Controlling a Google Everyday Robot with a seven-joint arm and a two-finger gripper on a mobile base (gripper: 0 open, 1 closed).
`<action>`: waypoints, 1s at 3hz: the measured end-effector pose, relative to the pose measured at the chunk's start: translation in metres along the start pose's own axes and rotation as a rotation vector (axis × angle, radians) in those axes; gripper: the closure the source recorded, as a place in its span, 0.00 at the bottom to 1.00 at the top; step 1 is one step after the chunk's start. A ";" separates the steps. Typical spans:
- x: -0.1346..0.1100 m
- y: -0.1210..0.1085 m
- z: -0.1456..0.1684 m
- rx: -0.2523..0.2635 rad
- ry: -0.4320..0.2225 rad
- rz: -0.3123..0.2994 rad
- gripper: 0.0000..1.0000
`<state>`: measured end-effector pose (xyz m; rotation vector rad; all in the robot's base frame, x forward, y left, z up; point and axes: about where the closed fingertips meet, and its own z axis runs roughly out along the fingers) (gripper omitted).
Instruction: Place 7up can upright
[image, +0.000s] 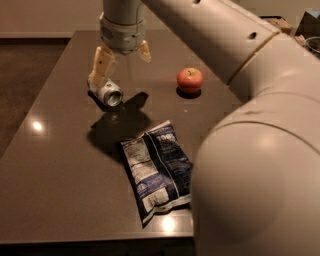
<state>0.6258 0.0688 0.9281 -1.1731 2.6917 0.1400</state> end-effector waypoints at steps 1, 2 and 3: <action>-0.030 0.005 0.026 -0.024 0.024 0.016 0.00; -0.054 0.013 0.043 -0.029 0.026 0.027 0.00; -0.068 0.024 0.055 -0.033 0.032 0.034 0.00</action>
Offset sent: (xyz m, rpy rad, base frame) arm 0.0319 0.0664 -0.0399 -0.0567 0.1126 -0.0312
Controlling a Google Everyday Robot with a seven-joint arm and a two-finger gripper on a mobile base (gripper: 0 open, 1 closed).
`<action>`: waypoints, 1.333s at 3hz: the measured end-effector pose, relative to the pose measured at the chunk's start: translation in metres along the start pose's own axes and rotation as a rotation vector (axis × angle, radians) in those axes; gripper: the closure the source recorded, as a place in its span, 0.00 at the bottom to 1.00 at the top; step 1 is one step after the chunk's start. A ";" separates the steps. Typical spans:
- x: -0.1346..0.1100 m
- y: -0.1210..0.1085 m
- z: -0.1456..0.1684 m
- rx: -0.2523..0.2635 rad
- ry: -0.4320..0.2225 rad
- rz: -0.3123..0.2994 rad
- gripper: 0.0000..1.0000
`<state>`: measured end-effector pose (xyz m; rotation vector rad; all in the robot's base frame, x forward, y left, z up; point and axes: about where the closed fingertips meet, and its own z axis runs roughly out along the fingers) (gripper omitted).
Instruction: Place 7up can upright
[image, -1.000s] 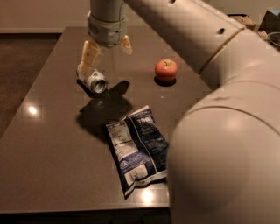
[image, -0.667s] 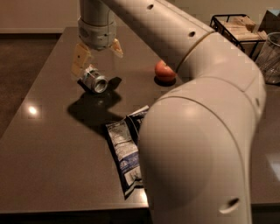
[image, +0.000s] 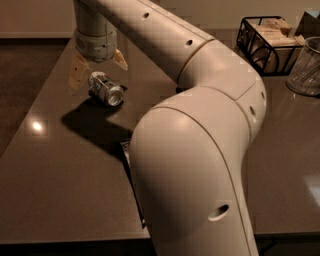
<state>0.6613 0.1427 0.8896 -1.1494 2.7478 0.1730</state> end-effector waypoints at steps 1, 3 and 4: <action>-0.006 0.007 0.012 0.012 0.014 0.037 0.00; -0.011 -0.009 0.028 0.070 0.048 0.163 0.00; -0.015 -0.016 0.031 0.092 0.050 0.201 0.14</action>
Offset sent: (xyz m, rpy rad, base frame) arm 0.0021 -0.0015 -0.0273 -0.1259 0.0650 -0.1909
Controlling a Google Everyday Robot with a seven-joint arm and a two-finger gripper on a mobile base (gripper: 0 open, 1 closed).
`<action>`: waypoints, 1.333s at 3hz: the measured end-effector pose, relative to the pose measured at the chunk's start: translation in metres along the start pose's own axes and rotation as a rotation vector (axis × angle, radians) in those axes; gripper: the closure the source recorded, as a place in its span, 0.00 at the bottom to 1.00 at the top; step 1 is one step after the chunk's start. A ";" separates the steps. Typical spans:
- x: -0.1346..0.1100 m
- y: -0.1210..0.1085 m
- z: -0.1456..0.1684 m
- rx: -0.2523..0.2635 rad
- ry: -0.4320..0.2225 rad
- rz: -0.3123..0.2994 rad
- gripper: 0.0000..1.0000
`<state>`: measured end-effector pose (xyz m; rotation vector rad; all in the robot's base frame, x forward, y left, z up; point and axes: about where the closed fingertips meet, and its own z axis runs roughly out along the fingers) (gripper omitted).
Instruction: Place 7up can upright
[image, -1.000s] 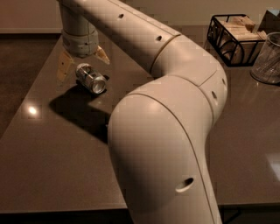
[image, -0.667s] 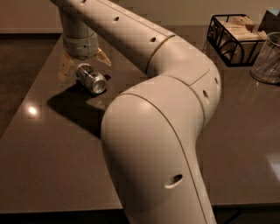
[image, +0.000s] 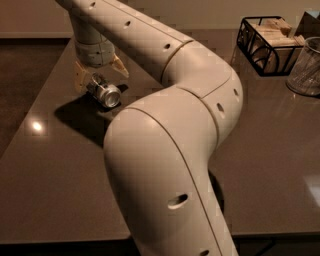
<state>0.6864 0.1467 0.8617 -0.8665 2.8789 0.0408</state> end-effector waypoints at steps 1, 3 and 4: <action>-0.006 -0.003 0.002 0.013 0.000 0.017 0.37; -0.015 0.001 -0.007 0.013 -0.042 -0.052 0.85; -0.004 0.008 -0.043 -0.014 -0.172 -0.156 1.00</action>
Offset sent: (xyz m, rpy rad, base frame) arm 0.0062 -0.0099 0.0003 -0.0751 0.0560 -0.0219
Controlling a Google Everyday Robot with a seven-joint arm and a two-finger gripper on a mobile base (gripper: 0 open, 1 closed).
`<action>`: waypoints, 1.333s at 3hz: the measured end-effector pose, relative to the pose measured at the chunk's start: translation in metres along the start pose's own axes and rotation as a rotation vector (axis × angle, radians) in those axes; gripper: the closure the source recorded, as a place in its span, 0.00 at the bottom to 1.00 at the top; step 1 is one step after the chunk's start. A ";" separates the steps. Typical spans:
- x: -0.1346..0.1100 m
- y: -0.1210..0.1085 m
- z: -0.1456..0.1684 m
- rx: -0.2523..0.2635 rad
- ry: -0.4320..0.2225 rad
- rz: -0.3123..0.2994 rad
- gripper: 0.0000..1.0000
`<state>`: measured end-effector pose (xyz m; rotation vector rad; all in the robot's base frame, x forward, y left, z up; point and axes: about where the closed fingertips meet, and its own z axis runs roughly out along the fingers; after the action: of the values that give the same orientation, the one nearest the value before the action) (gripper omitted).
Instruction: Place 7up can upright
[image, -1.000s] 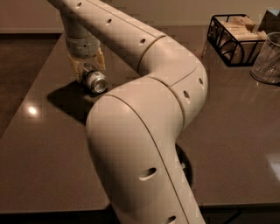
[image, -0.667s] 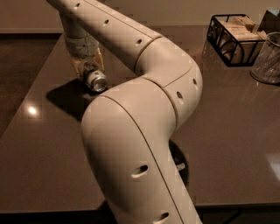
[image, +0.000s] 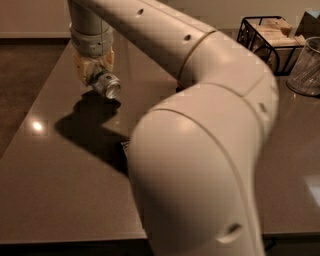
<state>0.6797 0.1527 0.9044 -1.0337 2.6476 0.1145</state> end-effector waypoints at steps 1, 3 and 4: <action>0.011 0.004 -0.013 -0.058 -0.124 -0.038 1.00; 0.016 0.007 -0.024 -0.252 -0.447 -0.132 1.00; 0.003 0.003 -0.041 -0.305 -0.638 -0.174 1.00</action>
Offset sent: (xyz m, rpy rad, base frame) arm -0.0154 -0.0108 0.0439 0.6024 -0.3047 0.2366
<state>0.6655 0.1461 0.9423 -1.0844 1.9898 0.7008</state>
